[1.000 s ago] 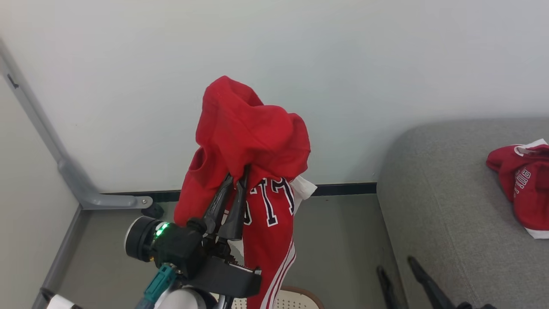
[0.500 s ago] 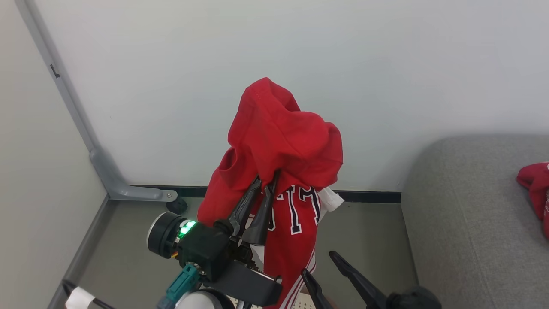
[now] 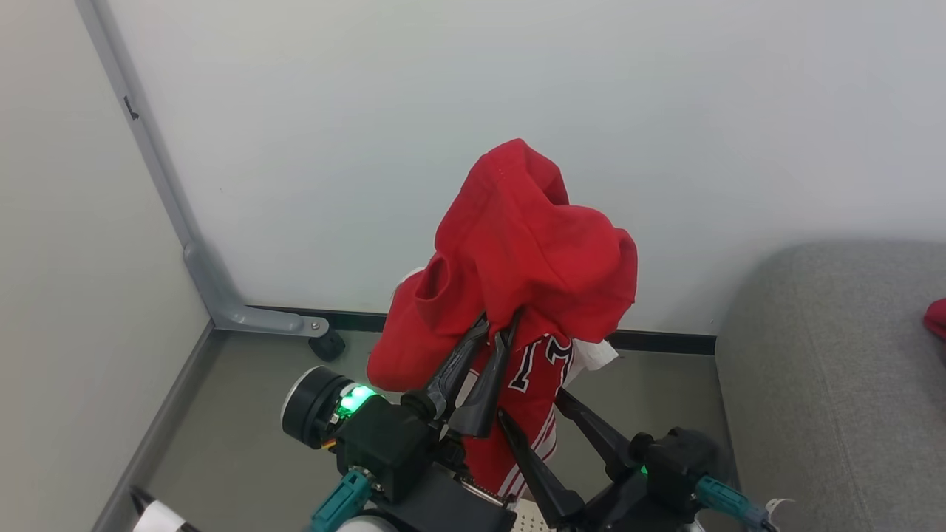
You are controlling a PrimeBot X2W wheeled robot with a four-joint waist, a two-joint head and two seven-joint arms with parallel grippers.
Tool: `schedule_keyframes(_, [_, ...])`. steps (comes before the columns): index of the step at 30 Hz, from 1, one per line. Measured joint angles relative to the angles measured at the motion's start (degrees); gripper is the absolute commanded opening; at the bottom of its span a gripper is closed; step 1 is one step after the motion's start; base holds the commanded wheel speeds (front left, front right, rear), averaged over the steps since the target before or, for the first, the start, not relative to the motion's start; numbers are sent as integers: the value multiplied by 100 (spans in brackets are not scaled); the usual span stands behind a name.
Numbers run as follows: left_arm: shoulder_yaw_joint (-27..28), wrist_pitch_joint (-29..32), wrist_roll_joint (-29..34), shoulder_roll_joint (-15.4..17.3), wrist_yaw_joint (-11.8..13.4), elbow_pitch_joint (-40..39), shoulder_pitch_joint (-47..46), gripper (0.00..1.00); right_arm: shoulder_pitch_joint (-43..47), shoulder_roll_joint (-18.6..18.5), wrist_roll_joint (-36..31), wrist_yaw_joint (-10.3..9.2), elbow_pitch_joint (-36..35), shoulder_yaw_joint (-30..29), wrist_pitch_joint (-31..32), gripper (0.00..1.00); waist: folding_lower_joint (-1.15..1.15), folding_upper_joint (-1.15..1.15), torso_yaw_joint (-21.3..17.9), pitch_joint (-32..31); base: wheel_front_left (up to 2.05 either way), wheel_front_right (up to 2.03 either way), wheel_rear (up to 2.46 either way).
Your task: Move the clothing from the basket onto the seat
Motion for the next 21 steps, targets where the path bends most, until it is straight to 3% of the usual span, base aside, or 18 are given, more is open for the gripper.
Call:
schedule_keyframes(3, [-49,12,0,0,0,-37,8,0,-142,9,66,0,140,94,-24,100,0,0,41,10,0,0,0])
schedule_keyframes(5, [-67,14,0,2,0,-74,9,0,-236,10,121,1,221,189,-30,0,0,0,51,11,0,0,0])
schedule_keyframes(21, [-147,171,-2,7,1,-199,27,0,-472,10,448,16,495,339,-338,0,0,0,29,6,0,0,0])
